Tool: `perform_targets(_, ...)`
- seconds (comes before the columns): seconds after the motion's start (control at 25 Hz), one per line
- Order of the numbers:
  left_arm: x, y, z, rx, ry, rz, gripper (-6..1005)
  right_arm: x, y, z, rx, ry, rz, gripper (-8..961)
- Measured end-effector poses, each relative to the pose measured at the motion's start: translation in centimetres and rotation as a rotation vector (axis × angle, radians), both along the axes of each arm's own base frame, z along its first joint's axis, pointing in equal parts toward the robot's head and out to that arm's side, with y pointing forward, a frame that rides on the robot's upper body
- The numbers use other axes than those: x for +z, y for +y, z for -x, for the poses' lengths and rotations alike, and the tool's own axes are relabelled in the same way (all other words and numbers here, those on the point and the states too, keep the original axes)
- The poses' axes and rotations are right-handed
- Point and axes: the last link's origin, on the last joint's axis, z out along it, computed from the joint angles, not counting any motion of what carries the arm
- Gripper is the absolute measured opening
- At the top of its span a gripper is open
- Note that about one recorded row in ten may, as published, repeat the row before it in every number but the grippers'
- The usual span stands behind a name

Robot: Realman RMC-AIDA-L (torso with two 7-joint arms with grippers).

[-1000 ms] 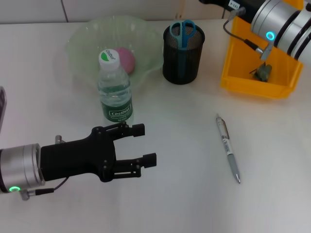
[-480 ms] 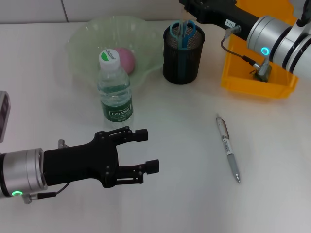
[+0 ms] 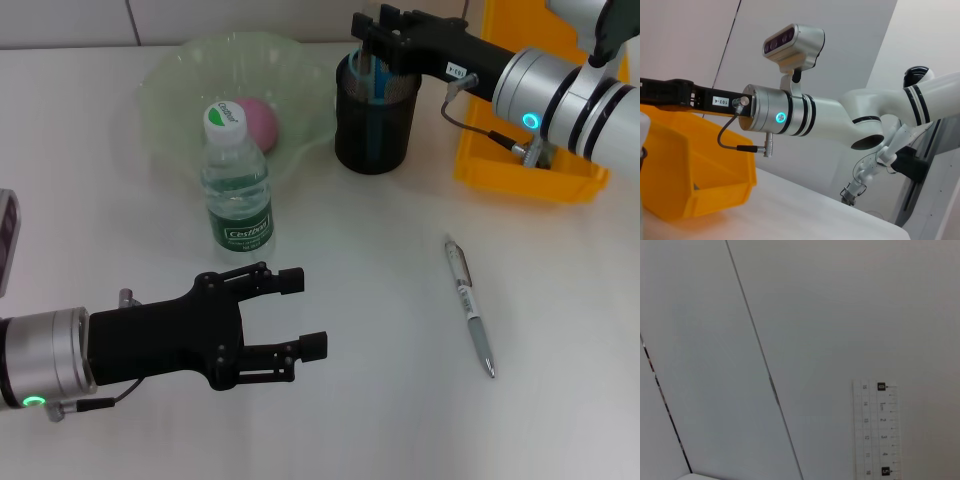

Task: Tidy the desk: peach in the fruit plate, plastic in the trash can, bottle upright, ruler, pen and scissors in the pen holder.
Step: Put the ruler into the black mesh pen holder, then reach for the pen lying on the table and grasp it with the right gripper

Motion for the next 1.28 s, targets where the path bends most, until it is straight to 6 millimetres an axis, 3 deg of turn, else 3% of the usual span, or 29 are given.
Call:
perform_targets(0.16, 0.0, -0.1, 0.0, -0.001, -0.002, 0.002, 846, 0.0, -0.1, 0.0, 0.004, 0.006, 0.0, 406)
perform_targets(0.48, 0.1, -0.3, 0.1, 0.002, -0.011, 0.008, 846, 0.3, -0.6, 0.3, 0.035, 0.047, 0.011, 540)
perform_targets(0.68, 0.3, -0.6, 0.1, 0.008, -0.025, 0.015, 846, 2.3, -1.8, 0.9, 0.116, 0.075, 0.105, 557)
perform_targets(0.76, 0.3, -0.7, 0.1, 0.011, -0.031, 0.021, 846, 4.1, -2.8, 1.7, 0.159, -0.028, 0.197, 557)
perform_targets(0.88, 0.4, -0.6, 0.1, 0.02, -0.035, 0.028, 846, 5.2, -3.8, 2.1, 0.162, -0.129, 0.27, 557)
perform_targets(1.0, 0.4, -0.5, 0.0, 0.022, -0.036, 0.028, 846, 6.6, -5.0, 3.0, 0.103, -0.254, 0.387, 558)
perform_targets(1.28, 0.3, 0.0, -0.4, 0.001, -0.026, 0.032, 846, 9.2, -6.4, 4.2, -0.237, -0.445, 0.496, 558)
